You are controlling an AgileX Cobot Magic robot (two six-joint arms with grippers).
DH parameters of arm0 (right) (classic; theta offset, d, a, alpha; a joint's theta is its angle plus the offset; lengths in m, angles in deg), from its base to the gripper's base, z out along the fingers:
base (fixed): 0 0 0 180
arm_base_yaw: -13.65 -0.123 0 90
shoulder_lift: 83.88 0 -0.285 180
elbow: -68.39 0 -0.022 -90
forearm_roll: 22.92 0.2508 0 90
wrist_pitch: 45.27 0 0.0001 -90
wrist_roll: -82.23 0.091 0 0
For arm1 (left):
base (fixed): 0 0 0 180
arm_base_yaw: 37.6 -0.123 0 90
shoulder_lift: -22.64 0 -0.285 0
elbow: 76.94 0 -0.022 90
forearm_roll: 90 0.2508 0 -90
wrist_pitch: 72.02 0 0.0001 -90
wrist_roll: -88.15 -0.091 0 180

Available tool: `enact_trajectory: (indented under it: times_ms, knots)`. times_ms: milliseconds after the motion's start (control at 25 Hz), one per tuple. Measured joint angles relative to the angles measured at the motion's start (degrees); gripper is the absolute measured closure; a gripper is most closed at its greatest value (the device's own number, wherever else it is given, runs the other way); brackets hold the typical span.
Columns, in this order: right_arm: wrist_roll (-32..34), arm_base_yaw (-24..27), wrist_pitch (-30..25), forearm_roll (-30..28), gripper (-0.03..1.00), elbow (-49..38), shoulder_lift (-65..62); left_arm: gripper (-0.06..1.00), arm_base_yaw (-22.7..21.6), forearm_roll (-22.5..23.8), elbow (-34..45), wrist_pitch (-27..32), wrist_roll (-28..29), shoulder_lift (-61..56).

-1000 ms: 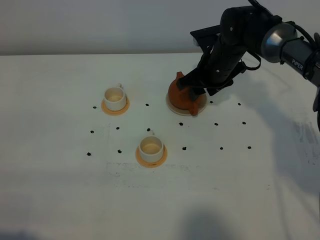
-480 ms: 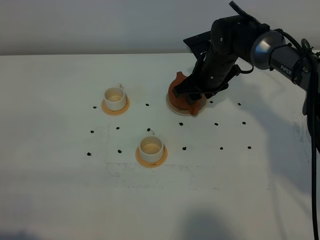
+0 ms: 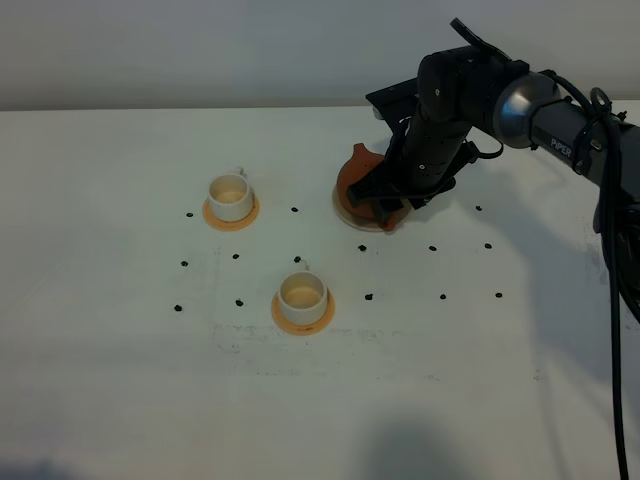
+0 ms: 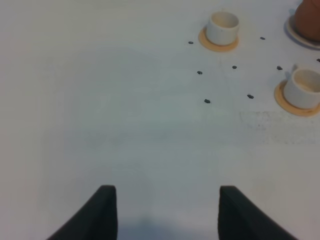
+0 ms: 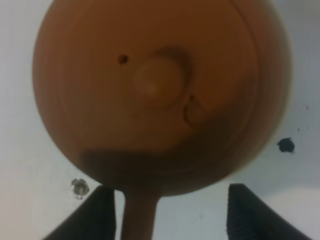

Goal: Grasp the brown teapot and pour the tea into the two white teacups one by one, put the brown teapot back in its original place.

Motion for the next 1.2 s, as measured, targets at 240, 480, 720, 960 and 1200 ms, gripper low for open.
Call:
enact_trajectory:
  times_ms: [240, 480, 720, 960, 1200]
  knots:
    - [-0.64, 0.0, -0.55, 0.18, 0.67, 0.63, 0.0, 0.47, 0.0, 0.0, 0.0, 0.0, 0.0, 0.0]
    - [-4.25, 0.0, -0.43, -0.41, 0.88, 1.04, 0.0, 0.47, 0.0, 0.0, 0.0, 0.0, 0.0, 0.0]
    - [-5.6, 0.05, 0.06, 0.57, 0.88, 1.04, 0.0, 0.47, 0.0, 0.0, 0.0, 0.0, 0.0, 0.0]
    - [-7.06, 0.17, 3.32, 4.16, 0.88, 1.04, 0.0, 0.47, 0.0, 0.0, 0.0, 0.0, 0.0, 0.0]
    - [-7.18, 1.03, 5.65, 5.27, 0.88, 1.04, 0.0, 0.47, 0.0, 0.0, 0.0, 0.0, 0.0, 0.0]
